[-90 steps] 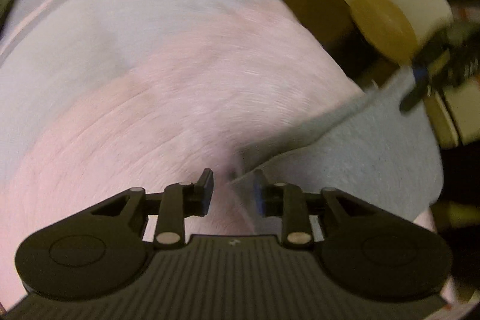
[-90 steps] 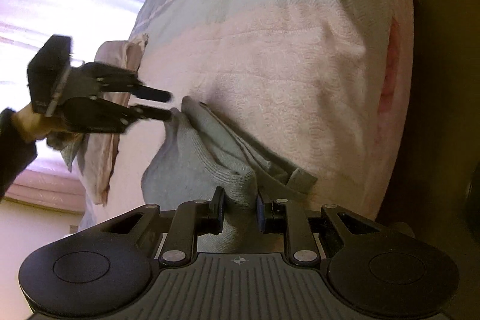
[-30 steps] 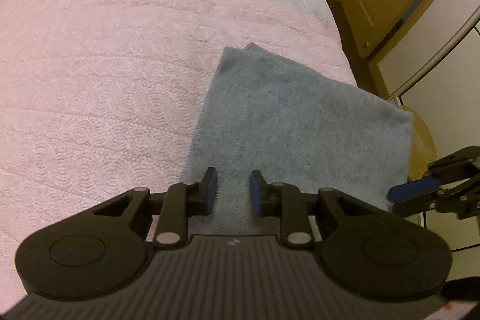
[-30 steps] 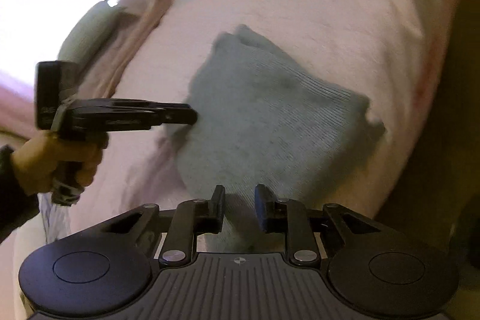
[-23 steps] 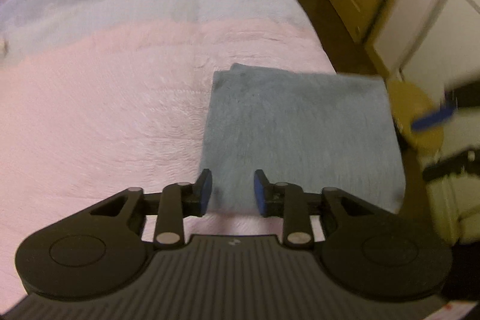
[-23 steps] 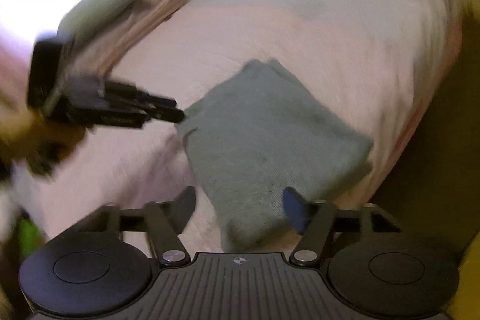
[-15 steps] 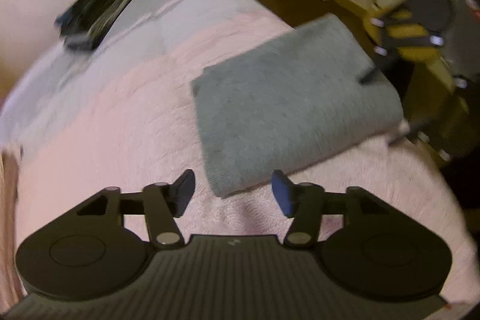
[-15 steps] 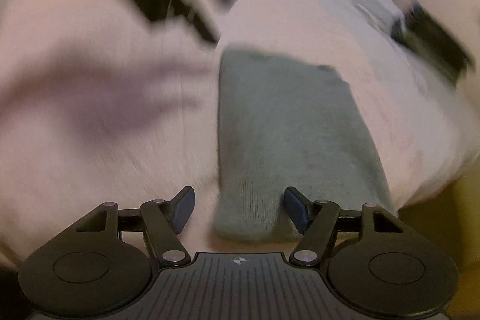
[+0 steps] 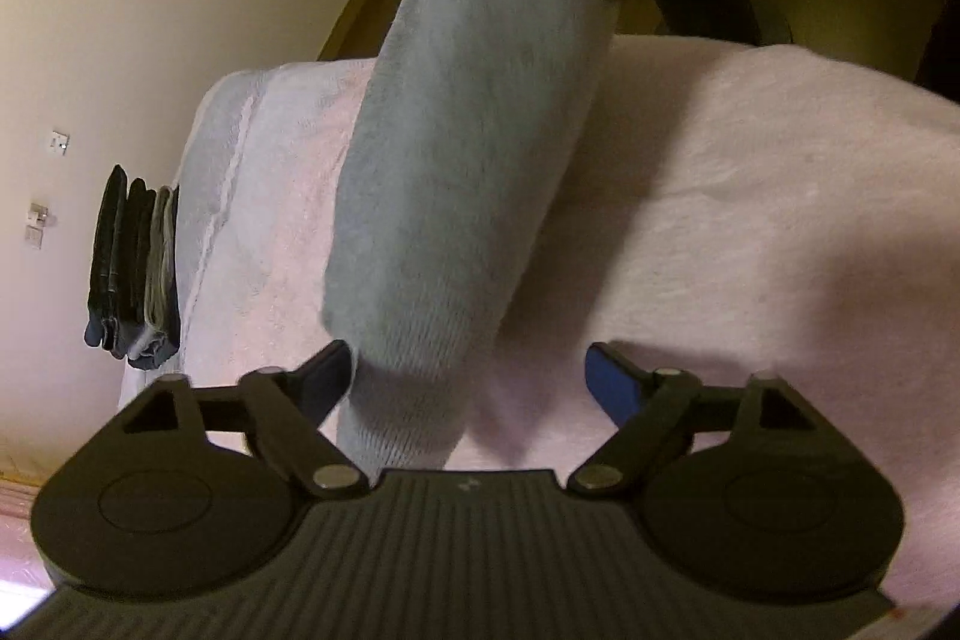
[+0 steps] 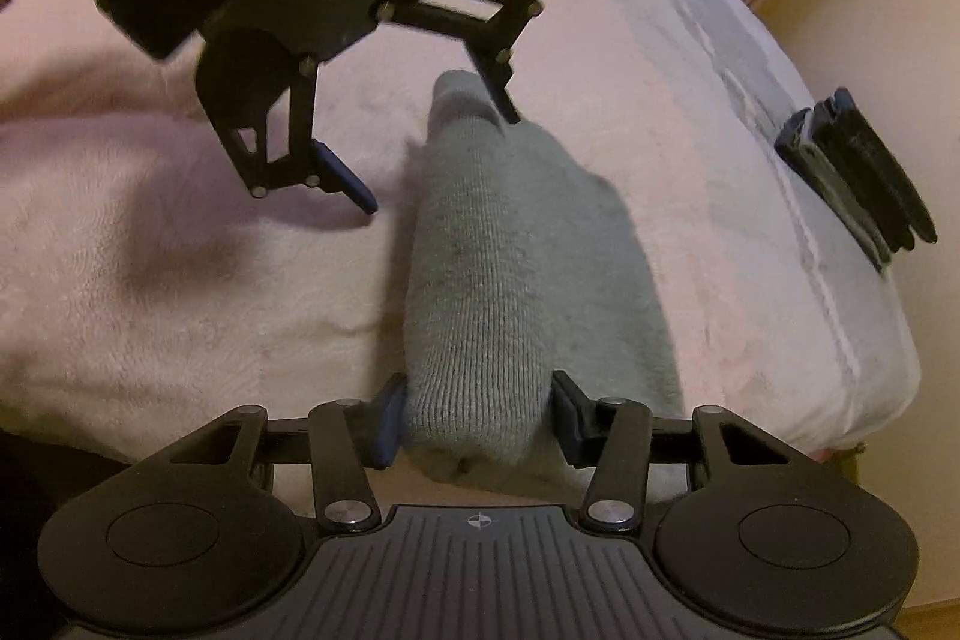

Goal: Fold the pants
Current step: 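Grasp the folded grey skirt with both grippers and lift it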

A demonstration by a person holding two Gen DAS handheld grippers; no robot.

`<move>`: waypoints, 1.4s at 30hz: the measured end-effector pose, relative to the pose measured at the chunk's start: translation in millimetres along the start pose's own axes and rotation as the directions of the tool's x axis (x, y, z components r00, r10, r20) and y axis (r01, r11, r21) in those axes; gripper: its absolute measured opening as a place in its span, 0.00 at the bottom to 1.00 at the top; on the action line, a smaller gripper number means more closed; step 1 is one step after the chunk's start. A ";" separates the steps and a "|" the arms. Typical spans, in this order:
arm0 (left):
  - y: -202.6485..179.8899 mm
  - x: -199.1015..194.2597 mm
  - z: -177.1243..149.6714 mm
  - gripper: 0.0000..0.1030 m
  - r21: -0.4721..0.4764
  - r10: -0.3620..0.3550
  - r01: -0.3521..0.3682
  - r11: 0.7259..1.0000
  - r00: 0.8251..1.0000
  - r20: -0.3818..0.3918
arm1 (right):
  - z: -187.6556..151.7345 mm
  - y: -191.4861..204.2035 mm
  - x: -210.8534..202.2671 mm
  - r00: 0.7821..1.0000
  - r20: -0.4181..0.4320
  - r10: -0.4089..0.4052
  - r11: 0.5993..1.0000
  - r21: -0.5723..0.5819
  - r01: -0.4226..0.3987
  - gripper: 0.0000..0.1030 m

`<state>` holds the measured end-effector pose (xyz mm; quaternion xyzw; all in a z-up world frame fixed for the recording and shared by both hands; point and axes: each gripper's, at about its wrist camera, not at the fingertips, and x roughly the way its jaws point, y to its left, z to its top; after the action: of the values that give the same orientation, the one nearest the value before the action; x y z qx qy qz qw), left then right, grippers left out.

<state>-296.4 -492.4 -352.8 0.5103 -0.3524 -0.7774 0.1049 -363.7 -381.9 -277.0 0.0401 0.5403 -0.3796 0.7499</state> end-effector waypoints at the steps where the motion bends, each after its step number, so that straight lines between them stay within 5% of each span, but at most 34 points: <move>1: 4.6 1.9 0.9 0.53 0.001 0.003 -0.003 1.000 1.000 -0.008 | -0.8 -6.2 -1.9 1.000 0.005 0.010 1.000 0.004 -0.010 0.45; 2: 10.0 3.6 2.8 0.38 -0.002 0.009 -0.009 1.000 1.000 -0.015 | -1.8 -7.0 -9.1 1.000 0.004 0.010 1.000 0.004 -0.010 0.45; 4: 24.7 3.0 7.3 0.33 -0.027 -0.027 0.026 0.999 0.999 -0.026 | -3.6 -3.4 -22.1 1.000 -0.005 0.007 1.000 -0.001 -0.007 0.45; 7: 42.7 0.3 11.2 0.31 -0.055 -0.083 0.081 0.995 0.996 -0.037 | 3.2 6.0 -22.6 0.998 -0.044 -0.046 0.999 0.010 0.046 0.49; 12: 74.1 -0.1 20.7 0.30 -0.176 -0.178 0.166 0.970 0.983 -0.053 | 18.3 41.1 -14.5 0.979 -0.036 -0.203 0.979 -0.045 0.201 0.74; 16: 85.6 -0.1 27.7 0.30 -0.204 -0.221 0.204 0.958 0.973 -0.066 | 16.6 50.7 19.4 0.948 -0.121 -0.294 0.945 -0.185 0.269 0.74; 18: 90.3 -1.8 29.0 0.30 -0.230 -0.239 0.218 0.948 0.969 -0.065 | 10.5 39.8 22.2 0.943 -0.139 -0.302 0.946 -0.170 0.277 0.52; 24: 103.7 -20.1 38.6 0.29 -0.294 -0.275 0.247 0.923 0.960 -0.057 | 9.6 8.5 -7.8 0.973 -0.128 -0.192 0.974 -0.146 0.173 0.33; 34: 142.2 -119.7 51.7 0.29 -0.397 -0.312 0.266 0.878 0.948 -0.056 | 41.6 -24.8 -109.5 0.996 -0.084 0.035 0.989 -0.144 -0.047 0.33; 42: 155.5 -176.8 59.0 0.29 -0.434 -0.270 0.208 0.877 0.959 -0.085 | 67.0 -26.8 -153.5 0.998 -0.047 0.044 0.979 -0.197 -0.053 0.33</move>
<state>-297.3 -487.4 -110.0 0.5697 -0.1023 -0.8033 0.1405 -347.5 -351.6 -110.9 -0.0136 0.5902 -0.3046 0.7474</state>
